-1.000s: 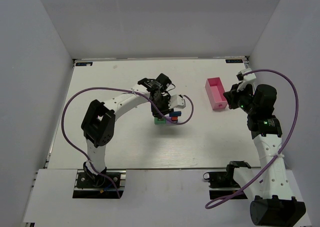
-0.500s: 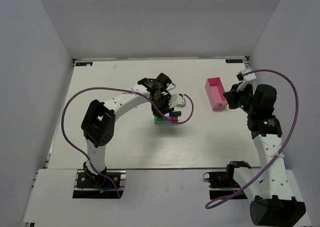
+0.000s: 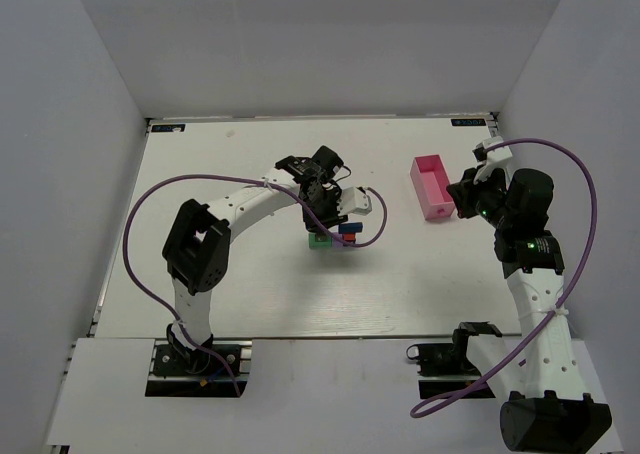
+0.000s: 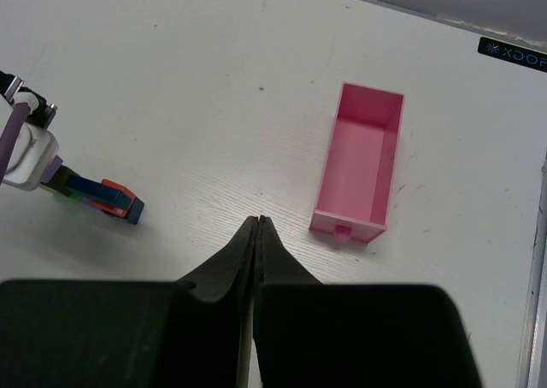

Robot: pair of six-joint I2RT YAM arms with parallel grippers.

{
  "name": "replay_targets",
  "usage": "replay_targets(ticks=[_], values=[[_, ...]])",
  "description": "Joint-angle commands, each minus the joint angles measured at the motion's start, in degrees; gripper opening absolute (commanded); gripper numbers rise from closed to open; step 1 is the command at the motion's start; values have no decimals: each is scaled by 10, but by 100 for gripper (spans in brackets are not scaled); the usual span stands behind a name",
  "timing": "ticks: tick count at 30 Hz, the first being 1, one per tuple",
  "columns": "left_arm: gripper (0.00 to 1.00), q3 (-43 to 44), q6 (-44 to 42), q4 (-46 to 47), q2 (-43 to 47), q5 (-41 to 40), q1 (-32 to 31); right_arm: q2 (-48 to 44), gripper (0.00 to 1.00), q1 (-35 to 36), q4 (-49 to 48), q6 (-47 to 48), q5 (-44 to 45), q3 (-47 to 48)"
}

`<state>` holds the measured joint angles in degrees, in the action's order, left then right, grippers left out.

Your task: Build the wood block tower

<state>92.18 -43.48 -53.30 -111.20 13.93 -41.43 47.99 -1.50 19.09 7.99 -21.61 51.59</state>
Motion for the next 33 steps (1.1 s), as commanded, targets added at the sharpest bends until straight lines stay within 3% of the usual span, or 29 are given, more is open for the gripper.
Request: replay_targets(ticks=[1,13,20,33], values=[[17,-8,1,9,5,1,-2,-11,0,-3,-21,4,-6,-2],[22,-8,1,9,-1,1,-8,-10,0,-3,-21,4,-6,-2],[31,-8,1,9,-1,1,-8,-10,0,-3,-22,2,-6,-3],[39,-13,6,9,4,-5,-8,-10,0,-3,-21,2,-7,-2]])
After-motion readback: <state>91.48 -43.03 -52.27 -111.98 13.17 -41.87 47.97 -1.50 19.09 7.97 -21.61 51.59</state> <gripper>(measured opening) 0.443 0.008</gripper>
